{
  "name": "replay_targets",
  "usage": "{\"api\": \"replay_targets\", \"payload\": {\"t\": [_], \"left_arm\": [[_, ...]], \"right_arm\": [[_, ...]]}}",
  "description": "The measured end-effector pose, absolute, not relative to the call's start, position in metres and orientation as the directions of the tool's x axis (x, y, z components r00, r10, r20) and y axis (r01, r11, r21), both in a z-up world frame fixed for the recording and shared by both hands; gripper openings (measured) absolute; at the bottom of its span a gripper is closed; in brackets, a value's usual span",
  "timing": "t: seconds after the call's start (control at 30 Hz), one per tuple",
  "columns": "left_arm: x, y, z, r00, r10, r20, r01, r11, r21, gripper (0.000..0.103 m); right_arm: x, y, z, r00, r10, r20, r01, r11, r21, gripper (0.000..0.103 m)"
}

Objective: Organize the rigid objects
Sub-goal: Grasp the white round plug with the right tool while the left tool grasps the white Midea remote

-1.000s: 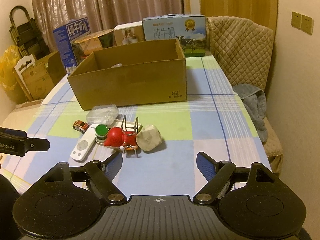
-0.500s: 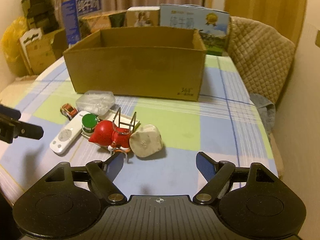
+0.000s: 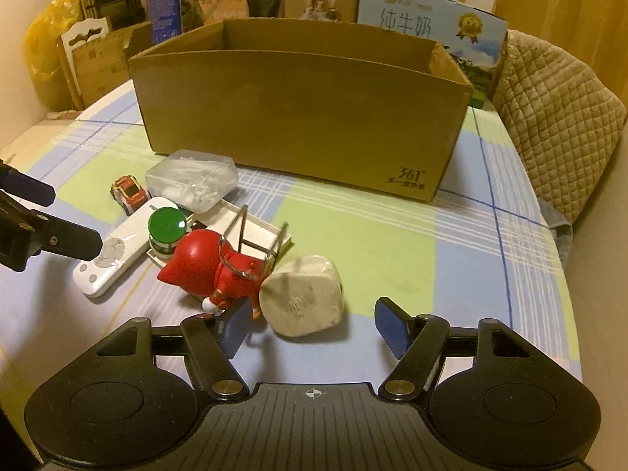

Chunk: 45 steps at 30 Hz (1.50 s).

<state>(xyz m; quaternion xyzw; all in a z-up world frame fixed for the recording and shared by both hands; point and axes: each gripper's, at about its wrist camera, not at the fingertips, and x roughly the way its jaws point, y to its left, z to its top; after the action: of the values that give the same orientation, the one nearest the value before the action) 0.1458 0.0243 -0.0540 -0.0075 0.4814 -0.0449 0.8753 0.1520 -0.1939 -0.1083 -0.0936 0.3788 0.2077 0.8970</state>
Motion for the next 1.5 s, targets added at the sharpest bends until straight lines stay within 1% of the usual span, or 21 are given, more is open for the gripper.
{"api": "replay_targets", "payload": {"t": [0.2, 0.37, 0.4, 0.43, 0.47, 0.63, 0.77, 0.83, 0.87, 0.97, 1.0, 1.07, 1.13, 1.2, 1.23, 1.27, 1.3, 1.37, 1.43, 1.5], "left_arm": [[0.148, 0.024, -0.057, 0.529, -0.087, -0.844, 0.068, 0.996, -0.061, 0.102], [0.148, 0.024, -0.059, 0.529, -0.086, -0.844, 0.061, 0.996, -0.063, 0.102], [0.148, 0.024, -0.059, 0.529, -0.086, -0.844, 0.062, 0.996, -0.063, 0.102], [0.148, 0.024, -0.059, 0.528, -0.086, -0.845, 0.062, 0.996, -0.062, 0.102], [0.148, 0.024, -0.059, 0.529, -0.085, -0.844, 0.063, 0.996, -0.061, 0.102], [0.146, 0.024, -0.062, 0.529, -0.086, -0.844, 0.066, 0.996, -0.060, 0.102], [0.149, 0.024, -0.068, 0.520, -0.087, -0.850, 0.079, 0.995, -0.053, 0.102], [0.151, 0.024, -0.072, 0.519, -0.083, -0.851, 0.085, 0.995, -0.045, 0.098], [0.153, 0.024, -0.075, 0.515, -0.085, -0.853, 0.088, 0.995, -0.046, 0.091], [0.158, 0.022, -0.082, 0.509, -0.092, -0.856, 0.104, 0.994, -0.045, 0.086], [0.160, 0.022, -0.084, 0.510, -0.092, -0.855, 0.109, 0.993, -0.042, 0.079], [0.163, 0.021, -0.088, 0.510, -0.101, -0.854, 0.122, 0.992, -0.045, 0.073], [0.166, 0.020, -0.091, 0.511, -0.110, -0.852, 0.131, 0.990, -0.049, 0.069], [0.168, 0.018, -0.093, 0.514, -0.115, -0.850, 0.149, 0.988, -0.043, 0.061], [0.169, 0.017, -0.094, 0.516, -0.114, -0.849, 0.155, 0.987, -0.038, 0.060], [0.170, 0.016, -0.095, 0.518, -0.114, -0.848, 0.161, 0.986, -0.034, 0.054], [0.170, 0.015, -0.096, 0.517, -0.111, -0.849, 0.164, 0.986, -0.029, 0.051], [0.172, 0.014, -0.098, 0.513, -0.108, -0.852, 0.170, 0.985, -0.022, 0.047], [0.171, 0.012, -0.099, 0.511, -0.111, -0.853, 0.178, 0.984, -0.021, 0.045], [0.171, 0.012, -0.099, 0.513, -0.107, -0.852, 0.182, 0.983, -0.015, 0.039]], "right_arm": [[0.162, -0.189, -0.116, 0.625, 0.288, -0.726, -0.438, 0.899, -0.020, 0.067], [0.162, -0.185, -0.119, 0.644, 0.277, -0.713, -0.446, 0.893, -0.056, 0.067], [0.162, -0.186, -0.119, 0.645, 0.276, -0.712, -0.447, 0.893, -0.059, 0.066], [0.163, -0.186, -0.119, 0.643, 0.277, -0.714, -0.447, 0.893, -0.057, 0.062], [0.163, -0.187, -0.119, 0.638, 0.279, -0.718, -0.449, 0.892, -0.052, 0.048], [0.161, -0.196, -0.118, 0.642, 0.263, -0.720, -0.417, 0.908, -0.040, 0.048], [0.157, -0.209, -0.117, 0.646, 0.208, -0.734, -0.364, 0.930, -0.057, 0.048], [0.154, -0.215, -0.118, 0.649, 0.209, -0.731, -0.362, 0.930, -0.056, 0.048], [0.154, -0.215, -0.118, 0.652, 0.210, -0.728, -0.362, 0.931, -0.055, 0.048], [0.152, -0.217, -0.120, 0.657, 0.216, -0.722, -0.355, 0.934, -0.043, 0.048], [0.152, -0.217, -0.121, 0.658, 0.217, -0.721, -0.352, 0.935, -0.040, 0.048], [0.151, -0.218, -0.122, 0.666, 0.219, -0.713, -0.348, 0.937, -0.036, 0.048], [0.151, -0.218, -0.123, 0.670, 0.220, -0.709, -0.347, 0.937, -0.037, 0.048], [0.152, -0.218, -0.124, 0.668, 0.221, -0.711, -0.344, 0.938, -0.032, 0.048], [0.153, -0.218, -0.125, 0.667, 0.221, -0.712, -0.344, 0.938, -0.032, 0.048], [0.153, -0.218, -0.126, 0.666, 0.219, -0.713, -0.344, 0.938, -0.033, 0.048], [0.153, -0.218, -0.127, 0.666, 0.218, -0.713, -0.345, 0.938, -0.035, 0.048], [0.154, -0.219, -0.128, 0.667, 0.221, -0.712, -0.345, 0.938, -0.033, 0.048], [0.155, -0.220, -0.128, 0.668, 0.225, -0.710, -0.344, 0.938, -0.027, 0.049], [0.156, -0.220, -0.128, 0.667, 0.225, -0.710, -0.346, 0.938, -0.027, 0.049]]}}
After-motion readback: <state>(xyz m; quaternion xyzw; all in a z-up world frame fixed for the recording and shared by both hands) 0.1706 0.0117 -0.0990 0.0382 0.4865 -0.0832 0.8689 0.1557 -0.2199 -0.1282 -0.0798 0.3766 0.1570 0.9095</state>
